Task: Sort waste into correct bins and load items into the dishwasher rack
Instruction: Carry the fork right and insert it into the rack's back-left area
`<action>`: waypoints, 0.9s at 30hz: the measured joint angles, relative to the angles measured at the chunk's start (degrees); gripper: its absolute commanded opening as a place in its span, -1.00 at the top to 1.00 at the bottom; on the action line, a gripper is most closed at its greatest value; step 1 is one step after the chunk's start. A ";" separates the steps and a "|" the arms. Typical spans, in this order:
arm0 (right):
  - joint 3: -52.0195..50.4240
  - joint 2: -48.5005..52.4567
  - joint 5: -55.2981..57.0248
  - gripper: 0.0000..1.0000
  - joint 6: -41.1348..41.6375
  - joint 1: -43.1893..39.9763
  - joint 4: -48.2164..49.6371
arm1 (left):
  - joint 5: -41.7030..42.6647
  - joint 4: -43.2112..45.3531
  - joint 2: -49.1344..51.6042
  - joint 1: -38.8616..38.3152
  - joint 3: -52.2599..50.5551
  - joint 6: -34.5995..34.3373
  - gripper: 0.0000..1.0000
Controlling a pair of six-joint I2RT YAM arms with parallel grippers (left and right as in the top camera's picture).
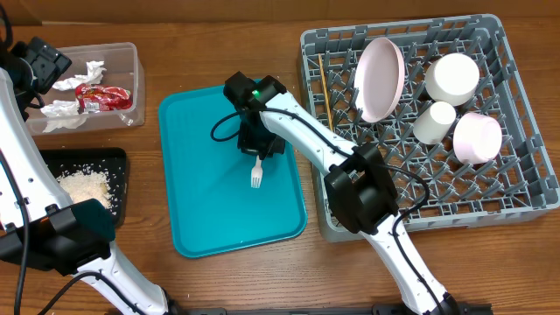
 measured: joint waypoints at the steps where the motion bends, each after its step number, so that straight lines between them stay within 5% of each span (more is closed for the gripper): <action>1: 0.00 -0.20 1.16 0.92 -1.62 0.00 -0.31 | 0.00 0.00 0.00 0.00 0.00 0.00 -1.00; 12: -0.02 -12.52 6.47 0.92 -14.43 -2.19 -2.38 | 0.00 -0.02 0.00 0.00 0.00 0.00 -1.00; 23: -0.04 -21.33 7.23 0.92 -30.32 -16.28 -0.61 | 0.00 0.00 0.00 0.00 0.00 0.00 -1.00; 27: -0.66 -21.33 4.83 0.78 -34.62 -19.43 2.95 | 0.00 0.00 0.00 0.00 0.00 0.02 -1.00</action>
